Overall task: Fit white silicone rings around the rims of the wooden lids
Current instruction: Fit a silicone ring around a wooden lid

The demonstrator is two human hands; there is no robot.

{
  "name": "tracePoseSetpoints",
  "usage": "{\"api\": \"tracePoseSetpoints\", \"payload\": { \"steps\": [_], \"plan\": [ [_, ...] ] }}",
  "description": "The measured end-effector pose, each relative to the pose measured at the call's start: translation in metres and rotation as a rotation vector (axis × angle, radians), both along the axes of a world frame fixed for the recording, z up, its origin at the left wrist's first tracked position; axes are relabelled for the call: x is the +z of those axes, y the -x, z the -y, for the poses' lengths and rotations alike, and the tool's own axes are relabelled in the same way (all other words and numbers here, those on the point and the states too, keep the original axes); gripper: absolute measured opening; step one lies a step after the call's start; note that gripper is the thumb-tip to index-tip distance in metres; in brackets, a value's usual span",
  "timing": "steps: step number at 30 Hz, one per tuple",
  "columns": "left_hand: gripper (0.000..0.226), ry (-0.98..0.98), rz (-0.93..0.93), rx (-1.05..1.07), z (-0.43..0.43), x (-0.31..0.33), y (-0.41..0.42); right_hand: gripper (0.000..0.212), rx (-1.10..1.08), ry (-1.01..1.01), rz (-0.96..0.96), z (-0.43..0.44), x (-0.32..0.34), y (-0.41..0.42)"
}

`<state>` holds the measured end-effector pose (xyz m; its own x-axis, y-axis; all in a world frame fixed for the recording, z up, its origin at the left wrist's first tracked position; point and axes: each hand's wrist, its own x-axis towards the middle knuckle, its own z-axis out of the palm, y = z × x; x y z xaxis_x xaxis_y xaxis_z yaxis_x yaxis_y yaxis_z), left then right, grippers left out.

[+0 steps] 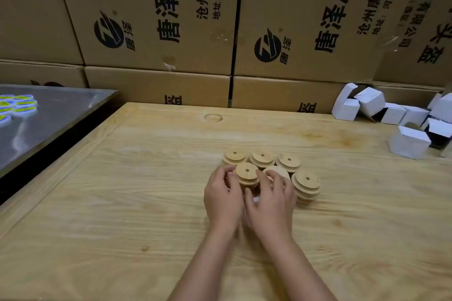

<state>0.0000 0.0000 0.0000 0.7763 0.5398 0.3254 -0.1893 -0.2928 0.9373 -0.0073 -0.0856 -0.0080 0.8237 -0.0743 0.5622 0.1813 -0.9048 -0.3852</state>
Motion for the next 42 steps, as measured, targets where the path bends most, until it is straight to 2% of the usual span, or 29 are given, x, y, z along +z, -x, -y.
{"api": "tracePoseSetpoints", "payload": {
  "steps": [3,5,9,13,18,24,28,31,33,35,37,42],
  "plan": [
    [0.018,-0.073,-0.034,0.026,-0.008,-0.006,-0.013,0.047,-0.047,0.098,-0.112,-0.004,0.001,-0.01],
    [0.017,-0.065,-0.07,-0.015,-0.013,-0.013,-0.022,0.041,-0.053,0.14,-0.138,-0.005,0.002,-0.016],
    [0.015,-0.006,-0.182,-0.17,-0.019,-0.027,-0.03,0.022,-0.064,0.256,0.048,-0.007,0.006,-0.018],
    [0.016,0.023,-0.201,-0.219,-0.023,-0.03,-0.032,0.018,0.002,0.359,0.224,-0.007,0.005,-0.018],
    [0.013,0.264,-0.142,-0.271,-0.023,-0.02,-0.031,0.016,0.067,0.365,0.377,-0.009,0.005,-0.013],
    [0.021,0.583,-0.131,-0.461,-0.038,-0.01,-0.025,0.019,0.171,0.382,0.485,-0.015,0.006,-0.006],
    [0.017,0.645,-0.098,-0.508,-0.057,-0.01,-0.022,0.008,0.217,0.29,0.432,-0.017,0.001,-0.001],
    [0.016,0.642,-0.083,-0.501,-0.067,-0.018,-0.02,0.017,0.21,0.148,0.398,-0.006,0.004,0.001],
    [0.016,0.626,-0.085,-0.499,-0.071,-0.022,-0.019,0.014,0.217,0.067,0.364,0.006,0.007,0.002],
    [0.015,0.59,-0.085,-0.512,-0.071,-0.024,-0.019,0.007,0.237,-0.027,0.266,0.018,0.01,0.001],
    [0.016,0.55,-0.084,-0.528,-0.07,-0.024,-0.018,0.01,0.239,-0.123,0.096,0.029,0.014,-0.002],
    [0.017,0.525,-0.076,-0.549,-0.071,-0.022,-0.015,0.011,0.267,-0.104,-0.161,0.045,0.012,-0.008]
  ]
}}
